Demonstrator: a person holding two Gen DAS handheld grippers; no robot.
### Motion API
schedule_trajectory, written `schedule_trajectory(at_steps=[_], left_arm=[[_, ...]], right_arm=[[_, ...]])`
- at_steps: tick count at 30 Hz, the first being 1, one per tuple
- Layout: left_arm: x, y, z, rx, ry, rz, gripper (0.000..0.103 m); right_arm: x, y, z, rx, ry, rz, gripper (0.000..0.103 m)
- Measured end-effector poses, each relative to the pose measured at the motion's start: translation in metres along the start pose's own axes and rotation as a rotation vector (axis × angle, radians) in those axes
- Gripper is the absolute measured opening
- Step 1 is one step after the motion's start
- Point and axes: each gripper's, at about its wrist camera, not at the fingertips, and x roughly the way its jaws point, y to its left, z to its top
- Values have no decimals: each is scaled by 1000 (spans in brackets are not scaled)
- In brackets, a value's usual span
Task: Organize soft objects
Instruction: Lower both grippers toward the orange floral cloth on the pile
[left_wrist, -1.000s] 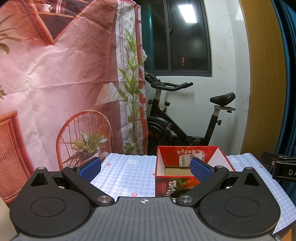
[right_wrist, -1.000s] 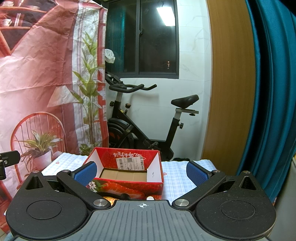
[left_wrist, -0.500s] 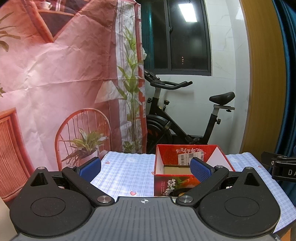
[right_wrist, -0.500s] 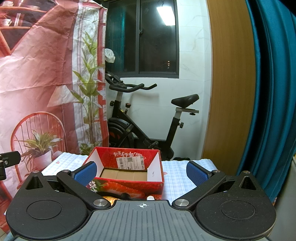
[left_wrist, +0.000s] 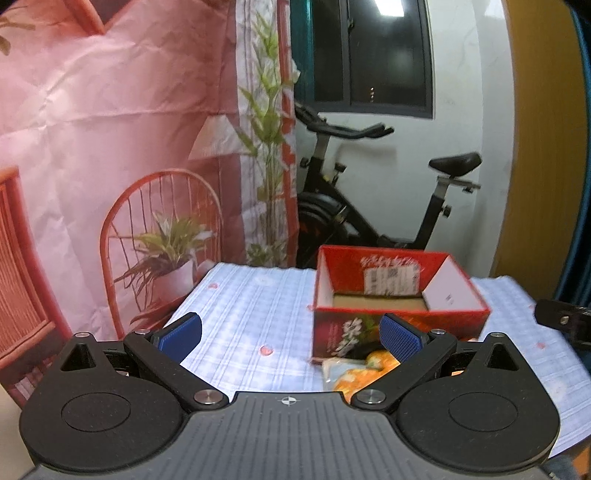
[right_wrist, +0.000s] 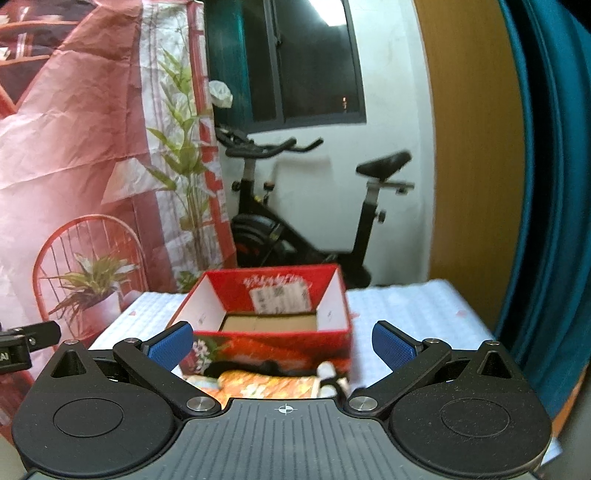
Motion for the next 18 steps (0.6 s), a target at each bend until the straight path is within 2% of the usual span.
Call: schedule_trajectory(at_steps=[4,7,10,13,16,18], left_arm=[[25,2,-17,0,51,1,103],[39,1,-29,16,91,-11,103],[53,-1,-41,28,119,-32,103],[65,0,-50,7,148,-64,103],[77,3,-56,-10,184,-68,103],[82,4,-59,-14,196,-70,102]], right_arm=[[20,-13,-20,40,-3,22,103],[34,-15,-37,24,-5,-7,103],[46,-19,-50,24,34,-25,103],[58,-21,-63,21,97,5,103],[69,-15,-72,-19,131,-66,103],[73,-13,-79,-32,127,-52,102]])
